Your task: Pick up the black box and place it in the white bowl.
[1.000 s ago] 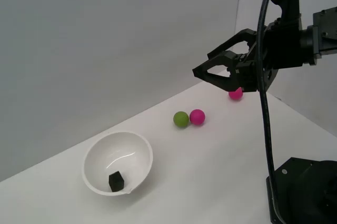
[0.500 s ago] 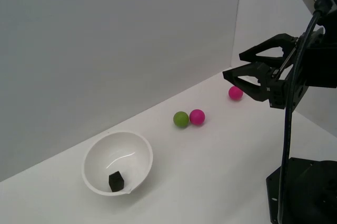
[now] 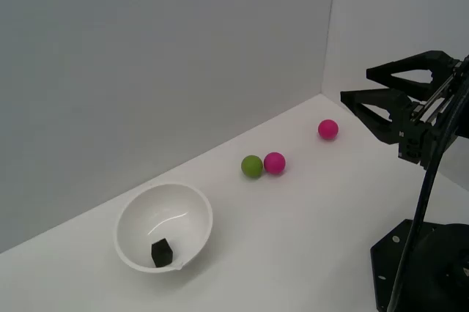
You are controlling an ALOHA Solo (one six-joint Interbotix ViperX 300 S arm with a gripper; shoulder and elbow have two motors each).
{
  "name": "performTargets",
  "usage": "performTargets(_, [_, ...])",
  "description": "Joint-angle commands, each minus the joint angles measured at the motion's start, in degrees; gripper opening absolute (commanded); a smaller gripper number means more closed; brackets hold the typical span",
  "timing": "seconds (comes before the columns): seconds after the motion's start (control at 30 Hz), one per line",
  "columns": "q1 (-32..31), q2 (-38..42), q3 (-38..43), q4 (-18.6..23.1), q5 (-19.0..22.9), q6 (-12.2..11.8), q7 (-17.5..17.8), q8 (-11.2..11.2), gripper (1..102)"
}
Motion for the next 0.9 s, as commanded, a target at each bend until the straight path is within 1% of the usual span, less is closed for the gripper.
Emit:
performTargets(0.0, [0.97, 0.62, 1.05, 0.53, 0.18, -0.53, -0.09, 0.00, 64])
performTargets(0.03, [1.14, 0.88, 1.32, 0.70, 0.35, -0.44, -0.09, -0.09, 61])
performTargets(0.07, [1.32, 1.14, 1.58, 0.97, 0.62, -0.44, -0.09, -0.35, 59])
performTargets(0.17, [2.02, 2.11, 2.55, 1.76, 1.49, -0.44, 0.00, -0.70, 59])
performTargets(0.43, [3.87, 6.15, 6.42, 2.20, 1.76, -0.44, 0.53, -0.88, 59])
performTargets(0.77, [4.48, 5.62, 5.98, 2.11, 1.67, -0.44, 0.53, -0.88, 59])
performTargets(0.87, [4.39, 5.01, 5.36, 2.11, 1.67, -0.44, 0.62, -1.32, 59])
